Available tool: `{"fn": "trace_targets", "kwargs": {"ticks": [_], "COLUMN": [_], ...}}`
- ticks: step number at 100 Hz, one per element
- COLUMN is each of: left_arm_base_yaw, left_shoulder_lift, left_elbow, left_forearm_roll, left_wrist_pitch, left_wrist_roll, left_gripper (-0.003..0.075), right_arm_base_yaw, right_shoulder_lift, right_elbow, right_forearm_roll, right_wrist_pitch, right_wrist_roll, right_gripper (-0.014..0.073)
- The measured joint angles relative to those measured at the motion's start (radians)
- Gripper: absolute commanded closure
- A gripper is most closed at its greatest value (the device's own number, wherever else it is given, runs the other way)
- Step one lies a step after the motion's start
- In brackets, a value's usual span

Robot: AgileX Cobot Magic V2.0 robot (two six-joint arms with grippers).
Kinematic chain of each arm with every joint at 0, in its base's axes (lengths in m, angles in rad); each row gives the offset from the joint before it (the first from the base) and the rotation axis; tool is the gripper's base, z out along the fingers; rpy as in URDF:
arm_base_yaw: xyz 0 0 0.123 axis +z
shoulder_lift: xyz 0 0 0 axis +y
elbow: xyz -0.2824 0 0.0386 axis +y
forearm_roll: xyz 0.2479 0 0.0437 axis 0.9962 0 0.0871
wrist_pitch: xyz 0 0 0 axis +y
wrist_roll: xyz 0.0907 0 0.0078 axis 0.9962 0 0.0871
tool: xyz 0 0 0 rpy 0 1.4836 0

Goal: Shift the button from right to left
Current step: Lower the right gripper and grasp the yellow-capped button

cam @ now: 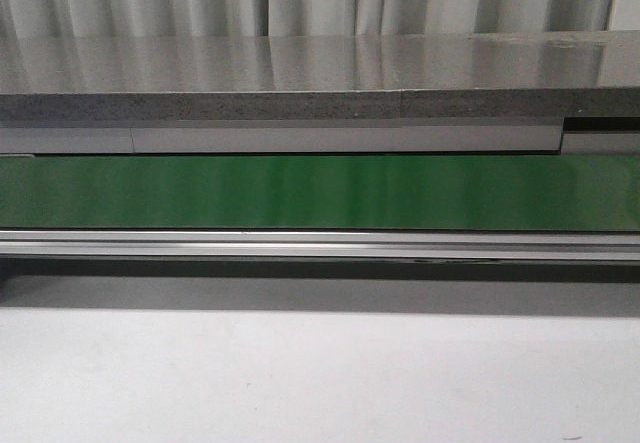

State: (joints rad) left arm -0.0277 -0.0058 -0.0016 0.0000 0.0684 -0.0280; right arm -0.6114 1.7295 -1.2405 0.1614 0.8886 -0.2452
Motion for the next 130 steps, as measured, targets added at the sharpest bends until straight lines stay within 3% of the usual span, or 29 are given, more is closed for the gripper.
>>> {"fn": "trace_targets", "kwargs": {"ticks": [50, 62, 79, 88, 112, 130], "left_arm_base_yaw": [0.000, 0.000, 0.000, 0.000, 0.000, 0.000], "left_shoulder_lift": [0.000, 0.000, 0.000, 0.000, 0.000, 0.000], "left_elbow": [0.000, 0.000, 0.000, 0.000, 0.000, 0.000], "left_forearm_roll": [0.000, 0.000, 0.000, 0.000, 0.000, 0.000], "left_wrist_pitch": [0.000, 0.000, 0.000, 0.000, 0.000, 0.000], "left_wrist_roll": [0.000, 0.000, 0.000, 0.000, 0.000, 0.000], "left_gripper": [0.0741, 0.0741, 0.0741, 0.0741, 0.0741, 0.0741], "right_arm_base_yaw": [0.000, 0.000, 0.000, 0.000, 0.002, 0.026], "right_shoulder_lift": [0.254, 0.279, 0.302, 0.304, 0.286, 0.157], "right_elbow": [-0.142, -0.153, -0.160, -0.162, -0.162, -0.162], "right_forearm_roll": [0.049, 0.058, 0.074, 0.080, 0.092, 0.104], "right_wrist_pitch": [-0.013, -0.019, -0.027, -0.029, -0.019, 0.020], "right_wrist_roll": [0.004, 0.004, 0.004, 0.015, 0.030, 0.039], "right_gripper": [-0.0049, 0.0068, 0.0340, 0.0430, 0.0442, 0.0442]}}
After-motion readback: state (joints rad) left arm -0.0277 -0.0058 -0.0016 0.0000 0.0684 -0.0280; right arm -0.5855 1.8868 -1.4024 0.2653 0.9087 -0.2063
